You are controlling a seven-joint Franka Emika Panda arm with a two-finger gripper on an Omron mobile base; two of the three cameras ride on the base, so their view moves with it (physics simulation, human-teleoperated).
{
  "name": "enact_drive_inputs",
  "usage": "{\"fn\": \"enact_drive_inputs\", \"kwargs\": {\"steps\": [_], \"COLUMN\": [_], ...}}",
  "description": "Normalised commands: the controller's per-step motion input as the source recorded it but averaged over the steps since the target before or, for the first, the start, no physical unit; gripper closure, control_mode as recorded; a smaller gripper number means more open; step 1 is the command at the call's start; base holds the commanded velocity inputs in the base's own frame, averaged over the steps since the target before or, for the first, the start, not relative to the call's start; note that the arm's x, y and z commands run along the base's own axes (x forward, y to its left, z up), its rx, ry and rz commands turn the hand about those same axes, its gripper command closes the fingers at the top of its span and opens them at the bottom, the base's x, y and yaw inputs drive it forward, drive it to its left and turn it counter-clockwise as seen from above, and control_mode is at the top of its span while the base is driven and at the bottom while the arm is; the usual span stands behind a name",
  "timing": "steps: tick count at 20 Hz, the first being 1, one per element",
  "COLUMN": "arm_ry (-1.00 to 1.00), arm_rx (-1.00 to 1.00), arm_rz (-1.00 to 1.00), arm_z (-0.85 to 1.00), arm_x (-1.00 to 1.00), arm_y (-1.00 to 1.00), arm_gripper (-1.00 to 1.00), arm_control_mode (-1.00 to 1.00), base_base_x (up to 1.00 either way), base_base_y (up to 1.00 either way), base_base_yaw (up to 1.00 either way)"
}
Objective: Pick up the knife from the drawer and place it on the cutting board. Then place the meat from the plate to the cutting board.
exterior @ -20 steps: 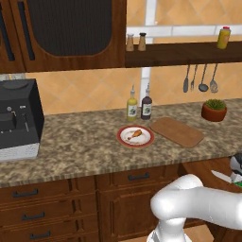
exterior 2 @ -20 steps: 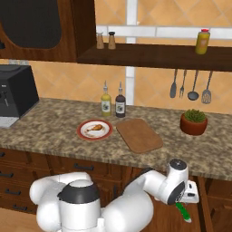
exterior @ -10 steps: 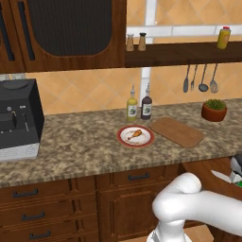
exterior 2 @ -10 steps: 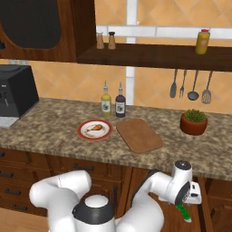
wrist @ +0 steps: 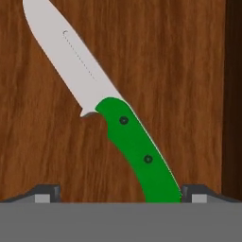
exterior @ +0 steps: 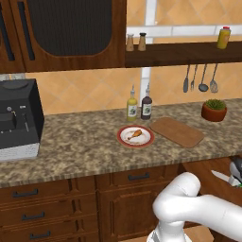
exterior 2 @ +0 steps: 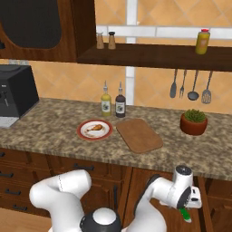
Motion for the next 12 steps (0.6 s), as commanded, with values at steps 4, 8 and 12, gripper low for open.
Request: {"fn": "enact_drive_inputs", "kwargs": {"steps": [4,8,12], "arm_ry": [0.0,0.01,0.02], "arm_rx": [0.0,0.0,0.01], "arm_rz": [0.0,0.03,0.08], "arm_z": [-0.08,-0.07,-0.11], "arm_x": [0.15,0.04,0.11], "arm_y": [-0.08,0.0,0.0], "arm_gripper": [-1.0,-1.0,-1.0], "arm_control_mode": [-1.0,-1.0,-1.0], "base_base_x": [0.0,0.0,0.0], "base_base_y": [0.0,0.0,0.0], "base_base_yaw": [0.0,0.0,0.0]}}
